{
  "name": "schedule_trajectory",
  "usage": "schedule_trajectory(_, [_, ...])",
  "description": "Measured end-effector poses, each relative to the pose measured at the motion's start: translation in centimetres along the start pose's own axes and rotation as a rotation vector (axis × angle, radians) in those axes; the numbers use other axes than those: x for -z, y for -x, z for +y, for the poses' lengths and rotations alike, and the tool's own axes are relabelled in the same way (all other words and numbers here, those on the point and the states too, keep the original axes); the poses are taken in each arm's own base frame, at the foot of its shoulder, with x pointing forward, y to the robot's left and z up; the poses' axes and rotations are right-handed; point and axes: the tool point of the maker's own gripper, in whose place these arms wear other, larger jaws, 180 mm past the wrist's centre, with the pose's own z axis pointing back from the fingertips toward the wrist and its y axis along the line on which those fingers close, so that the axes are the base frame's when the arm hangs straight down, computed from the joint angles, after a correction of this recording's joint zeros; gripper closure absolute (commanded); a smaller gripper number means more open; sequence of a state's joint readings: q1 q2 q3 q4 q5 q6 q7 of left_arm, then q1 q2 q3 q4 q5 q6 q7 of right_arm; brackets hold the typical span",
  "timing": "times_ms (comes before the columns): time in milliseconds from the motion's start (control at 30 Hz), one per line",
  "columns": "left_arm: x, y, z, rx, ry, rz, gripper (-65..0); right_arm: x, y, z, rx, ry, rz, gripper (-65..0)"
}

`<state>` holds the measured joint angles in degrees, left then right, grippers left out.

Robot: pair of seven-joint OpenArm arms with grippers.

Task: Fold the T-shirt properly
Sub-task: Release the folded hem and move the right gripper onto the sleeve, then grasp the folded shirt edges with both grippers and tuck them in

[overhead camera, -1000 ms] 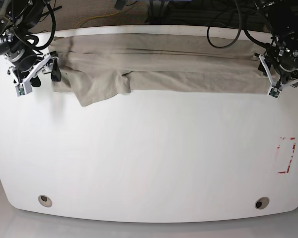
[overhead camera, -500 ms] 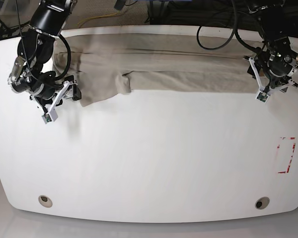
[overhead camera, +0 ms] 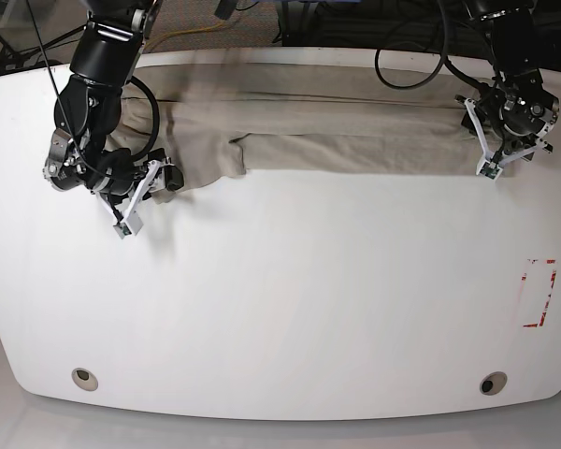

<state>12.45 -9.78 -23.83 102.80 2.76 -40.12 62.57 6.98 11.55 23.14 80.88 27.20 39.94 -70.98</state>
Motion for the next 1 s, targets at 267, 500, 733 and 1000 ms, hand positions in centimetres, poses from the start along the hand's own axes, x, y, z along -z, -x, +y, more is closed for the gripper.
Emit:
schedule_trajectory(267, [0.6, 0.4, -0.4, -0.011, 0.024, 0.007, -35.0, 0.0, -0.2, 0.2, 0.006, -0.002, -0.017, 0.0])
schedule_trajectory(500, [0.8, 0.4, -0.4, -0.014, 0.028, 0.008, -35.0, -3.1, -2.9, 1.4, -0.082, 0.025, -0.138, 0.0])
schedule_trajectory(733, [0.8, 0.4, -0.4, -0.015, 0.028, 0.005, -35.0, -6.4, 0.0, 2.3, -0.083, 0.051, -0.168, 0.0])
schedule_trajectory(1000, [0.8, 0.4, -0.4, -0.013, 0.028, 0.005, -35.0, -8.7, 2.7, 2.2, -0.038, 0.072, -0.19, 0.0])
